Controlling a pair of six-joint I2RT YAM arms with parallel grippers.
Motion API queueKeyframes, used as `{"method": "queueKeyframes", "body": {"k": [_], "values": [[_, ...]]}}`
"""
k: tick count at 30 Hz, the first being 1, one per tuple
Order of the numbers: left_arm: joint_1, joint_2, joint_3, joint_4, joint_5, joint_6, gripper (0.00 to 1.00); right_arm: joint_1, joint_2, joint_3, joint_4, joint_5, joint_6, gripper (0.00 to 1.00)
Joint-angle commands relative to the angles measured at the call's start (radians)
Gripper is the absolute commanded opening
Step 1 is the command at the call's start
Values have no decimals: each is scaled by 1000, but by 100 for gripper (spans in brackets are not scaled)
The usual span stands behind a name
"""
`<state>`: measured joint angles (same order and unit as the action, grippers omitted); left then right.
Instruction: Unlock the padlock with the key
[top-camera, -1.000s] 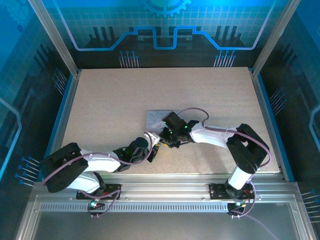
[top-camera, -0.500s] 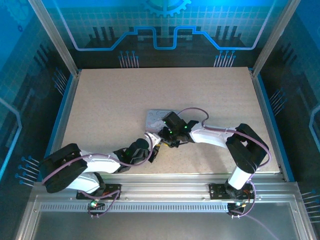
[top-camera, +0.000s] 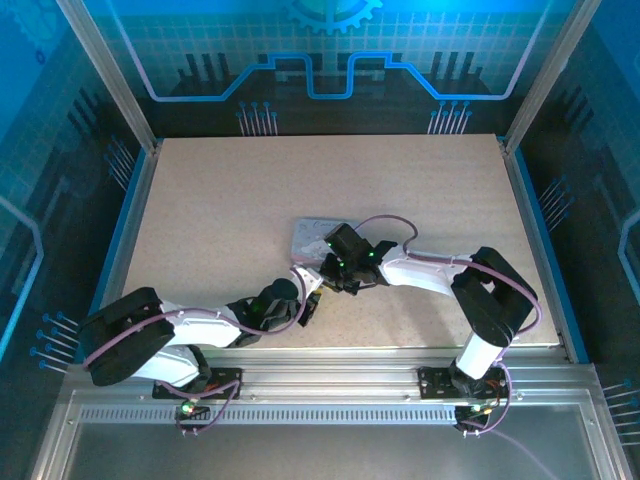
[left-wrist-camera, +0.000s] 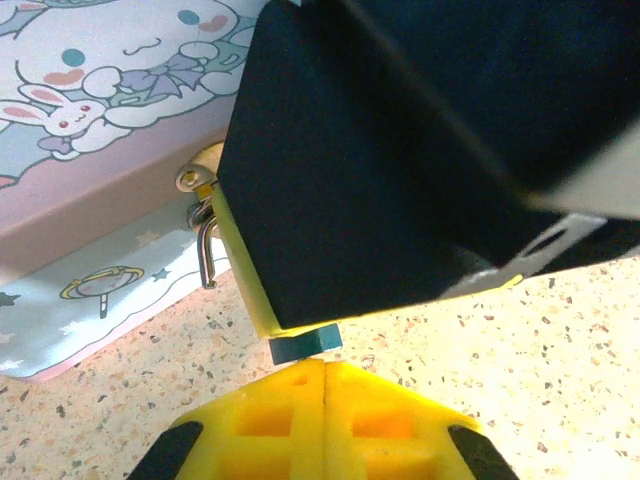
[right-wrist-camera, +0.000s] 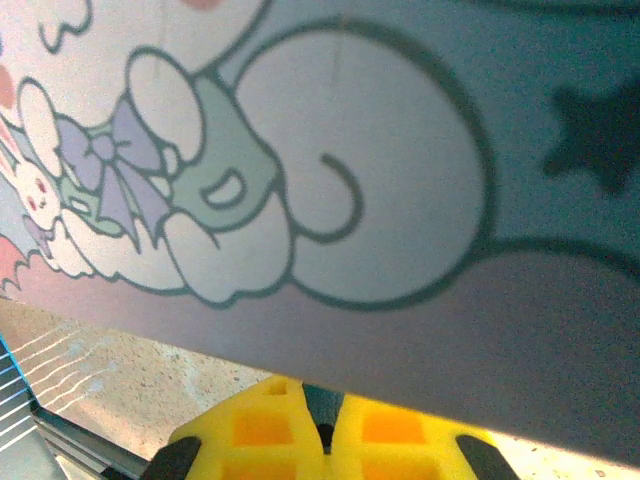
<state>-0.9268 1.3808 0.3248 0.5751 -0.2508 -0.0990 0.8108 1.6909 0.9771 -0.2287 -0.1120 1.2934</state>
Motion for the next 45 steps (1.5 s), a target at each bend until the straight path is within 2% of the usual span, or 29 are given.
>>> {"method": "queueKeyframes", "body": {"k": [1,4,7,15,20,24,37,45], "values": [[-14,-29,-23,43,9,-7,17,7,6,-51,-25,-17,30,0],[-12,-67,-47,36,2,-42,30,-6,-18,-92,12,-5,34,0],[-13,-118,-65,1,1,-77,33,-32,-50,-182,79,-2,40,0],[-6,-214,-67,-117,-10,-160,37,-170,-113,-265,101,-41,-112,0],[29,-177,-38,-138,27,-199,37,-267,-131,-262,65,-59,-231,0],[64,-122,-16,-113,77,-216,37,-307,-119,-245,35,-75,-282,0],[85,2,33,-46,149,-220,36,-373,-173,-372,315,-215,-120,0],[86,-24,4,-23,143,-220,36,-380,-249,-374,250,-139,2,0]]}}
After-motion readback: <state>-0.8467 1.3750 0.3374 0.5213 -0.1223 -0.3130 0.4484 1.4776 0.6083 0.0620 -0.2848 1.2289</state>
